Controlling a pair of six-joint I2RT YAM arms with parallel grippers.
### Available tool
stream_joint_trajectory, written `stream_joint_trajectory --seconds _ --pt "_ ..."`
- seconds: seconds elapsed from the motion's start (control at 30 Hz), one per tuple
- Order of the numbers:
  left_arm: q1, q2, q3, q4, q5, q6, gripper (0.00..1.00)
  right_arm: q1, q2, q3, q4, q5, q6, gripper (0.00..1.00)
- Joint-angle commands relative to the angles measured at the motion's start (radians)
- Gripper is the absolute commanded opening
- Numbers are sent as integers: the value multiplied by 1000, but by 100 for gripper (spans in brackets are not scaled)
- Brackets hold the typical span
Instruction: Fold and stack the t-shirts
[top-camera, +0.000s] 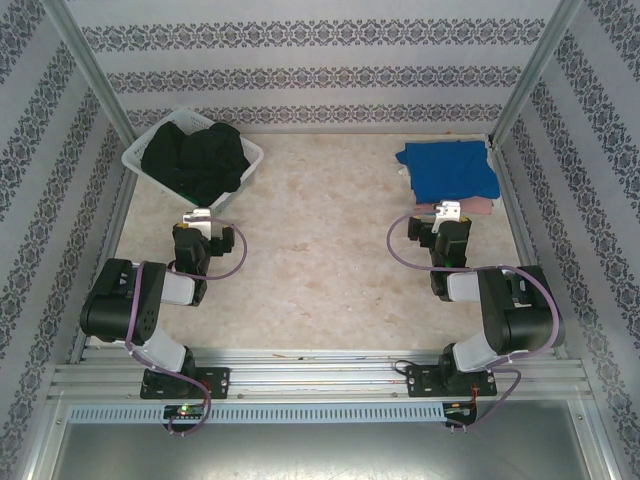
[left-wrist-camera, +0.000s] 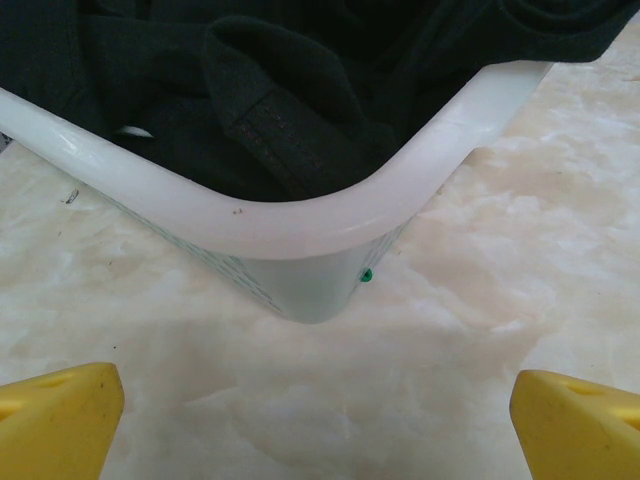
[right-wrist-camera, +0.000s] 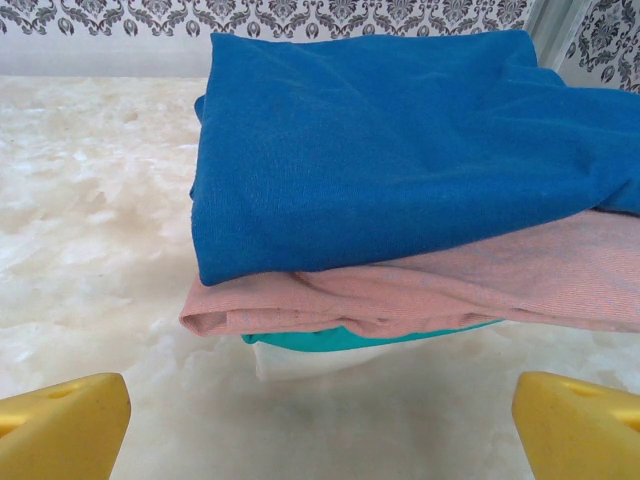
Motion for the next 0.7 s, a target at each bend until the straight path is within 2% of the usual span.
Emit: stream_joint_trajectory --seconds 0.0,0.57,0.67 --pt "10 -4 20 -8 -6 -12 100 -7 -4 3 24 -16 16 98" --pt "11 -6 18 -7 -6 -11 100 -7 -4 2 25 -16 15 98" --pt "-2 -63 -9 4 0 14 100 -8 -4 0 27 -17 16 98"
